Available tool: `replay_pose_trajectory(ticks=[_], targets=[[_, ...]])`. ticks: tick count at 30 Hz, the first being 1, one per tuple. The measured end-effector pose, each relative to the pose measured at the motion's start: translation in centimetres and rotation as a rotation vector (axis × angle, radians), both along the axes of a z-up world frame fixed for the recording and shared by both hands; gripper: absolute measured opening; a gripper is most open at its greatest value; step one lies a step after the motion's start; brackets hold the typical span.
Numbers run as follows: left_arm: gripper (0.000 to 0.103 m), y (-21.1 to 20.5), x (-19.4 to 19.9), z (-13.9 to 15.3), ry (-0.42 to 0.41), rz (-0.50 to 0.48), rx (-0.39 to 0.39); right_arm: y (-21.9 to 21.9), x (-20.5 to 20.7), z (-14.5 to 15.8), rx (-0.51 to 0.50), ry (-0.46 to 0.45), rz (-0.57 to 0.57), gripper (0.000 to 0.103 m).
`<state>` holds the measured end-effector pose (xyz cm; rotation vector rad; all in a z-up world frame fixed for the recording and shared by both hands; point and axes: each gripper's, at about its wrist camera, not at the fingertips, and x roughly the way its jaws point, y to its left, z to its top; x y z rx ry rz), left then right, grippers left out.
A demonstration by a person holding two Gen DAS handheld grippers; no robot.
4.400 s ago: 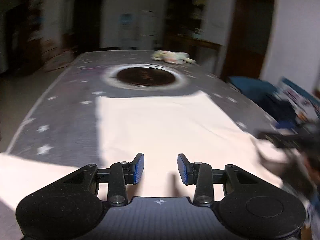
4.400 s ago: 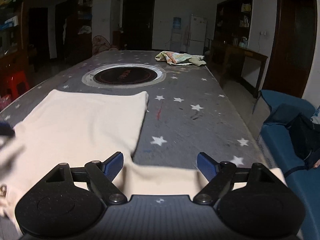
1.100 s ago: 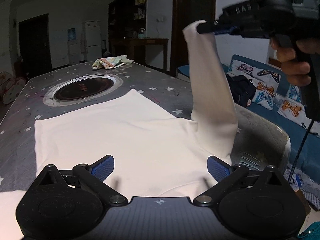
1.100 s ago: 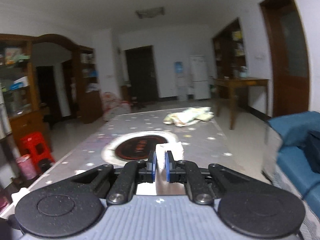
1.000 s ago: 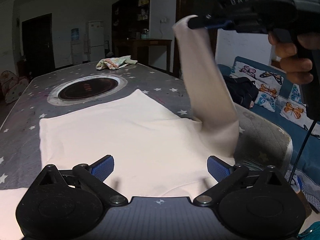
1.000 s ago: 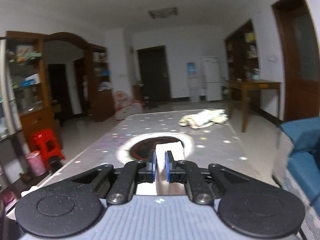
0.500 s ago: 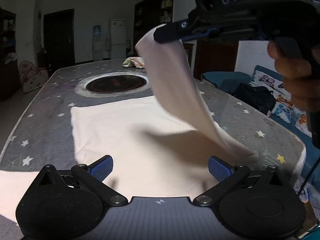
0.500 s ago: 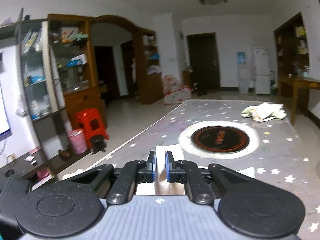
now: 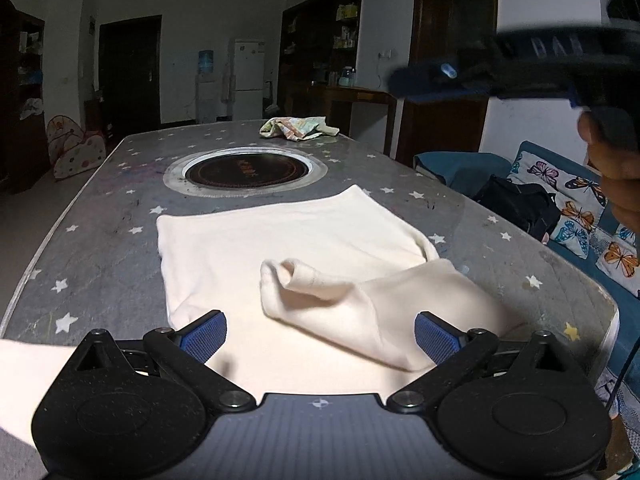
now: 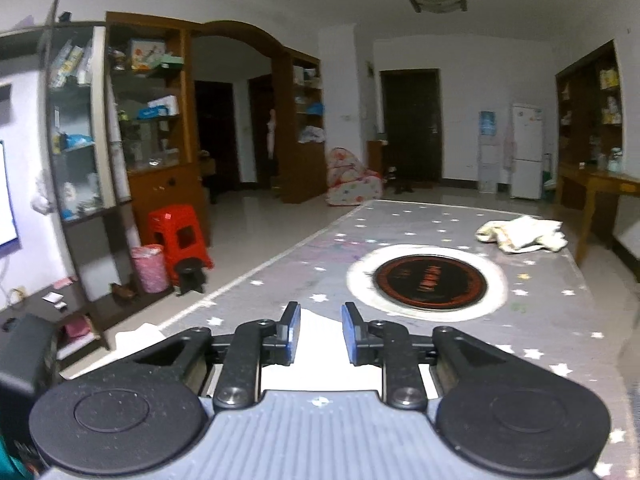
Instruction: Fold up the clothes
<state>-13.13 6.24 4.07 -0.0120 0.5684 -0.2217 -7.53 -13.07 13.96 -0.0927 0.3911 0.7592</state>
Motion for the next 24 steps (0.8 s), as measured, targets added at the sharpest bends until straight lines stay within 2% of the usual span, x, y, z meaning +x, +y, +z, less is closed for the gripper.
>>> replay_pose_trajectory(ticks=[2,8,10,13,15,16,18,21,24], targets=[[0.097,-0.2,0.8,0.3,0.004,0.004,-0.018,-1.0,0.3,-0.1,-0.027,-0.004,-0.030,0.026],[0.096,-0.9,3.8,1.2,0.032,0.055,-0.072,-4.2,1.0,-0.9,-0.137,-0.014,-0.112,0.035],[0.091,-0.7,4.9,1.1,0.062,0.083,-0.097,-5.0,1.1,-1.4,-0.183,-0.018,-0.129,0.036],[0.070,0.1,6.2,0.4,0.124,0.106,-0.160,-5.8,1.2,-2.3,-0.266,-0.012,-0.137,0.038],[0.049,0.7,6.7,-0.3,0.165,0.108,-0.210,-6.2,1.1,-2.9,-0.307,0.000,-0.135,0.040],[0.044,1.1,6.8,-0.6,0.182,0.109,-0.233,-6.3,1.1,-3.3,-0.327,0.010,-0.133,0.040],[0.023,1.7,6.7,-1.0,0.201,0.109,-0.267,-6.4,0.8,-4.2,-0.354,0.029,-0.118,0.040],[0.012,2.6,5.9,-1.0,0.198,0.102,-0.301,-6.2,0.5,-5.4,-0.380,0.050,-0.091,0.040],[0.009,3.3,5.2,-0.4,0.175,0.103,-0.310,-5.1,1.0,-6.7,-0.397,0.067,-0.057,0.039]])
